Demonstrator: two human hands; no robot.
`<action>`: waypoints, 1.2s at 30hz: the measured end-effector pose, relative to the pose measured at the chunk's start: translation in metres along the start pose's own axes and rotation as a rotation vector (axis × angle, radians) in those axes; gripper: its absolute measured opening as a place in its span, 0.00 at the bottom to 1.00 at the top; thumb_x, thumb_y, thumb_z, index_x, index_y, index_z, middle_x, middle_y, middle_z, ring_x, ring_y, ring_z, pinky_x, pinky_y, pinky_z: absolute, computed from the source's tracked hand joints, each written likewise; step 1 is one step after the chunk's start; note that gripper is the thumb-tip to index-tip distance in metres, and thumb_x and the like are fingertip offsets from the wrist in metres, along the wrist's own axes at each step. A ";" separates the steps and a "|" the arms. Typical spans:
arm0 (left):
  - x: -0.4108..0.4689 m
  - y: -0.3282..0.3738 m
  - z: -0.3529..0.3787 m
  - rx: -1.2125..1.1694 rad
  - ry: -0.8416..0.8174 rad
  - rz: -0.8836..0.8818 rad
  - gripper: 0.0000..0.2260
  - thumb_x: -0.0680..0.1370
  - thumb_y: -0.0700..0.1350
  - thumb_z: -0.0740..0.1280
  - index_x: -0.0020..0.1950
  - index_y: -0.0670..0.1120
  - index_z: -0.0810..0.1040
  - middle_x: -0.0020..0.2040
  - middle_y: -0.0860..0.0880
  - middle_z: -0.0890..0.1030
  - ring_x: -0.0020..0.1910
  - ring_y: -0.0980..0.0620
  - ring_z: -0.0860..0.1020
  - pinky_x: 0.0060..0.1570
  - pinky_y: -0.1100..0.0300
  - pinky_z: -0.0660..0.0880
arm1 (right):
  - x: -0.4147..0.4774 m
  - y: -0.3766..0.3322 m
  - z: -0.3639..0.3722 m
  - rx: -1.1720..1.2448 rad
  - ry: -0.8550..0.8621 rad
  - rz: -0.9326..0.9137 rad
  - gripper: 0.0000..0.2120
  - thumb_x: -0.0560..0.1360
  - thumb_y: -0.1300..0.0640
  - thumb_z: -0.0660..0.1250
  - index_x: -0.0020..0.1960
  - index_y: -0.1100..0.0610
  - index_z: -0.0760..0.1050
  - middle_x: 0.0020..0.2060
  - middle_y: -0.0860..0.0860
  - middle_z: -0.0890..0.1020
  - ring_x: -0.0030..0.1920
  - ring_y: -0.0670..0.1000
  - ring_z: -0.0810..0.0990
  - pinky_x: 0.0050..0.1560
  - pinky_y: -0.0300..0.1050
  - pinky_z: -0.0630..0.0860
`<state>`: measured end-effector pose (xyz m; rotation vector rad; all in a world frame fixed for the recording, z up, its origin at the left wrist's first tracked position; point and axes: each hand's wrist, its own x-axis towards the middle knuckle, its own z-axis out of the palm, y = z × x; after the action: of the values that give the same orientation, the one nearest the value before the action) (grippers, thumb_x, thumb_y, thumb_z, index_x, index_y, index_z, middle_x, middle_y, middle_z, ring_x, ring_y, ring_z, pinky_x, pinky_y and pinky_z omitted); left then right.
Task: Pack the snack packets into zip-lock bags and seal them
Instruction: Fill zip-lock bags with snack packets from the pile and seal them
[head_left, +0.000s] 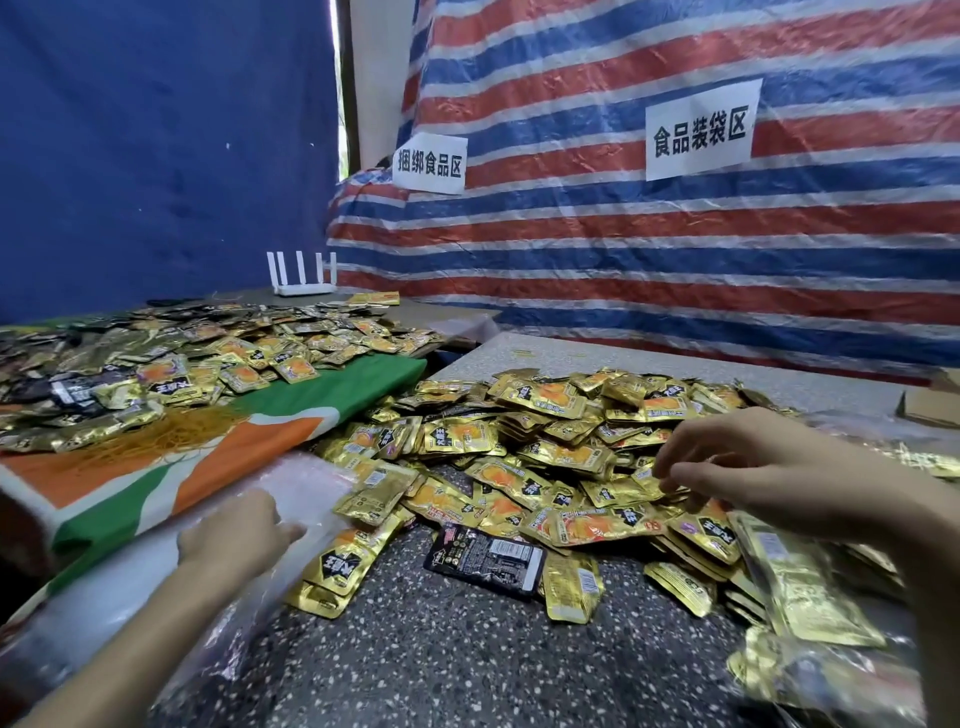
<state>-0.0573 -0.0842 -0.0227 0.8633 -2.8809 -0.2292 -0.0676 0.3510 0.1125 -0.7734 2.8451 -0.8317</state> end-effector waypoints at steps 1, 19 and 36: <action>0.003 -0.002 -0.009 0.020 -0.059 0.012 0.22 0.79 0.58 0.67 0.31 0.48 0.66 0.27 0.52 0.70 0.28 0.51 0.68 0.34 0.60 0.61 | 0.000 0.000 0.000 -0.006 -0.001 -0.003 0.05 0.80 0.53 0.65 0.52 0.48 0.80 0.46 0.45 0.85 0.44 0.42 0.84 0.45 0.39 0.78; -0.088 0.110 -0.125 -0.774 -0.111 0.646 0.12 0.78 0.28 0.61 0.44 0.42 0.81 0.36 0.41 0.83 0.34 0.51 0.82 0.34 0.61 0.80 | 0.002 -0.008 0.004 0.014 0.116 -0.116 0.39 0.62 0.34 0.72 0.70 0.39 0.65 0.61 0.37 0.75 0.58 0.36 0.76 0.59 0.43 0.79; -0.076 0.230 -0.087 -0.792 0.019 0.859 0.05 0.77 0.52 0.71 0.47 0.51 0.80 0.44 0.54 0.82 0.45 0.58 0.80 0.49 0.56 0.78 | -0.017 0.006 -0.026 0.519 0.025 0.001 0.08 0.74 0.58 0.70 0.45 0.63 0.84 0.37 0.59 0.84 0.33 0.54 0.81 0.29 0.41 0.77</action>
<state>-0.1034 0.1377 0.0979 -0.4779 -2.4673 -1.0959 -0.0610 0.3763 0.1305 -0.6829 2.4602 -1.4950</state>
